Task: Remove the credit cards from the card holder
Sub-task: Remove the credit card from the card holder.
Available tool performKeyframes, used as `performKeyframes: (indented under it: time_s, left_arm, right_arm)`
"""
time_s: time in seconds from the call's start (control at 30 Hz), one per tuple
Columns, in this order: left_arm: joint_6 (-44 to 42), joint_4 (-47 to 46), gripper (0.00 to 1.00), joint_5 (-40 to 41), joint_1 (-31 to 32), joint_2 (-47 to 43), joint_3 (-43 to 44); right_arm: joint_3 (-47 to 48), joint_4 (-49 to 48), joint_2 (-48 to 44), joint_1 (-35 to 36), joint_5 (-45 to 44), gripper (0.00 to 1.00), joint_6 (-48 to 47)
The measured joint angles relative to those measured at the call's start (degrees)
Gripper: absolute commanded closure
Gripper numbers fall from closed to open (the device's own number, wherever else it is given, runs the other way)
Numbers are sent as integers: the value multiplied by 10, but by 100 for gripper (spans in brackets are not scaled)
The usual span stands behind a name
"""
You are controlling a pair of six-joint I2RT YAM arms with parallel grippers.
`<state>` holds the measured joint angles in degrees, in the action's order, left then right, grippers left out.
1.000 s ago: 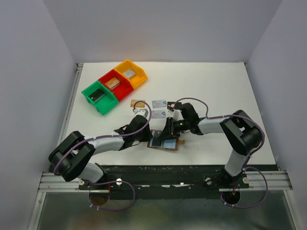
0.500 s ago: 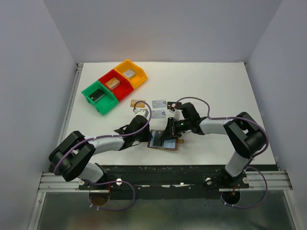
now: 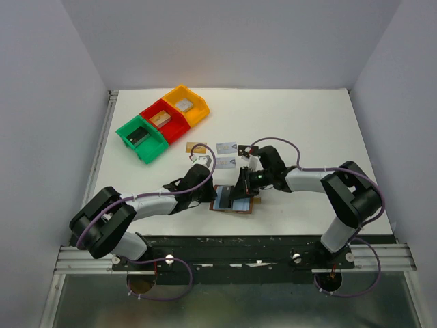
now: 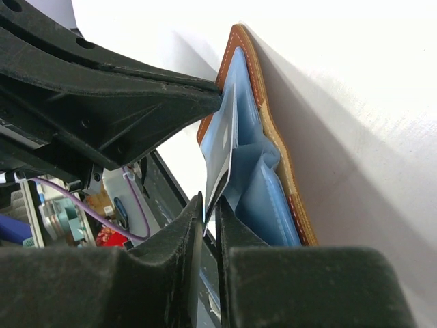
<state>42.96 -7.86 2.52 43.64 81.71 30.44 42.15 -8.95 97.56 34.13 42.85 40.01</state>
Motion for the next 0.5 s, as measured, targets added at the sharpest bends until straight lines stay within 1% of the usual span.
performKeyframes:
  time_s: [0.1, 0.33, 0.5]
  left_arm:
    - [0, 0, 100, 0, 0, 0, 0]
    - [1, 0, 100, 0, 0, 0, 0]
    - [2, -2, 100, 0, 0, 0, -1]
  right_arm:
    - [0, 3, -3, -1, 0, 84, -2]
    - [0, 11, -7, -2, -2, 98, -8]
    - [0, 22, -12, -5, -3, 100, -12]
